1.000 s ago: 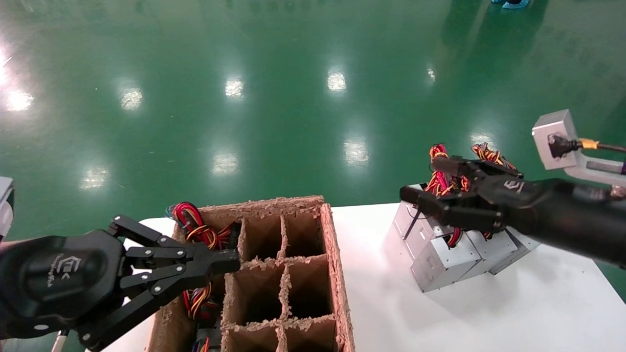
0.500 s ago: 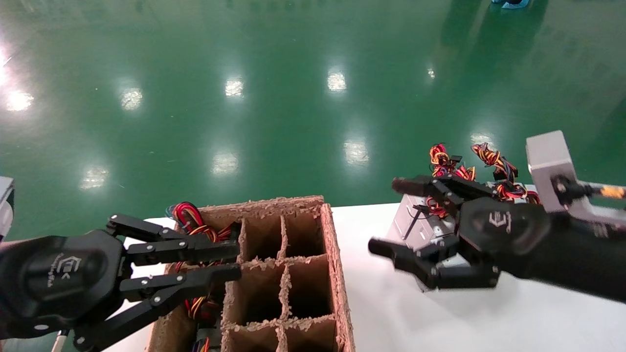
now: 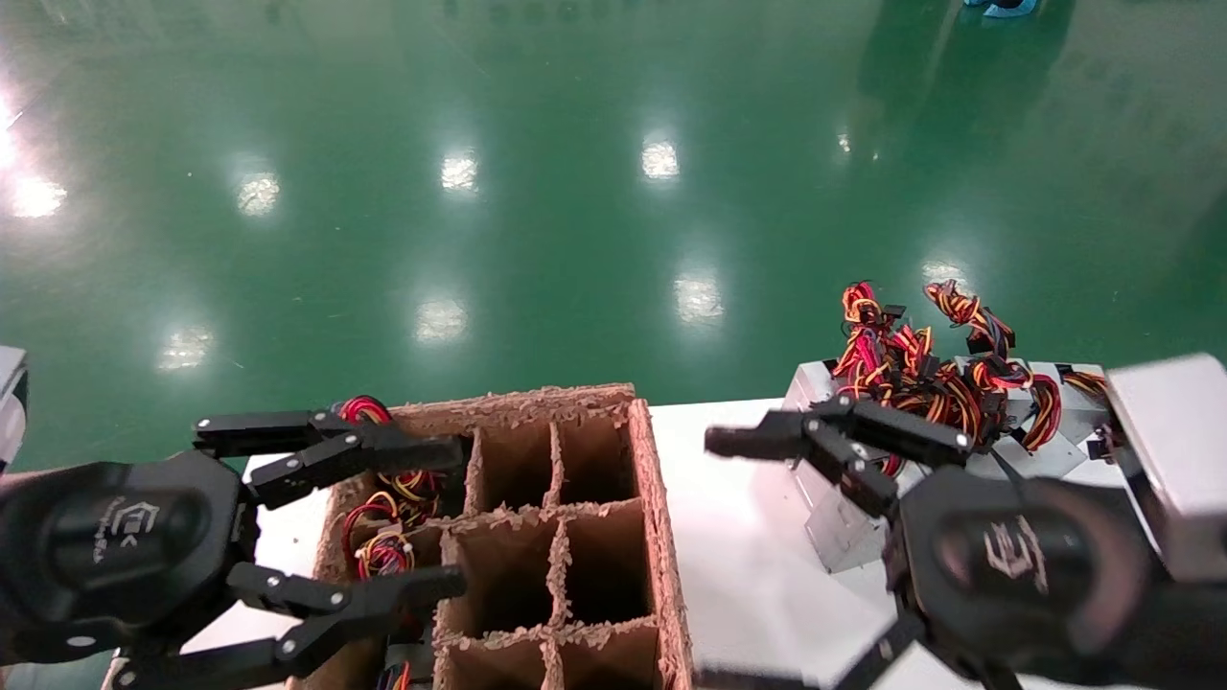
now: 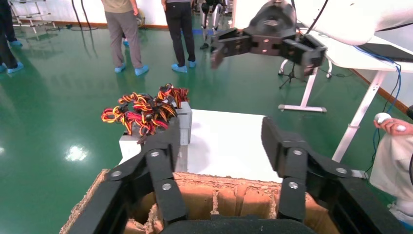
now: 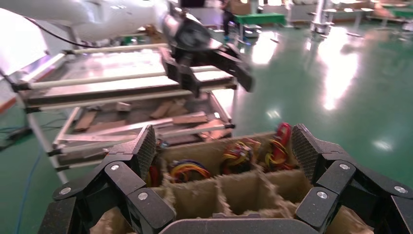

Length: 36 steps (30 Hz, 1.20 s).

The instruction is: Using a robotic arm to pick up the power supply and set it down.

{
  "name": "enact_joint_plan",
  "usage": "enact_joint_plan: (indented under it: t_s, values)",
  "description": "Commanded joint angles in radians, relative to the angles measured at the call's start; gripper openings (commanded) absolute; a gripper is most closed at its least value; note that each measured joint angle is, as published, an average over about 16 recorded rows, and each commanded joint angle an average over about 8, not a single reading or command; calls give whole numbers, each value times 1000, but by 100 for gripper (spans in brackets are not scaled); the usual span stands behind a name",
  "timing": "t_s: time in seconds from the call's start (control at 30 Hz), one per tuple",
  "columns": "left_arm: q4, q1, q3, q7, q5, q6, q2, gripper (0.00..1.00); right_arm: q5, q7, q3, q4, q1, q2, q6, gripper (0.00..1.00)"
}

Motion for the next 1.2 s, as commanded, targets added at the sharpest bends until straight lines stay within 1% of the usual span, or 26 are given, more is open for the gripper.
enact_joint_plan:
  t_s: [0.03, 0.13, 0.57, 1.2]
  values:
    - [0, 0, 0, 0, 0, 0, 0, 100, 12, -19, 4, 2, 0, -4, -25, 100]
    - [0, 0, 0, 0, 0, 0, 0, 100, 16, -22, 5, 2, 0, -5, -33, 100]
    - [0, 0, 0, 0, 0, 0, 0, 100, 8, -12, 3, 2, -1, -2, -13, 100]
    - [0, 0, 0, 0, 0, 0, 0, 100, 3, -8, 1, 0, -1, -1, -4, 100]
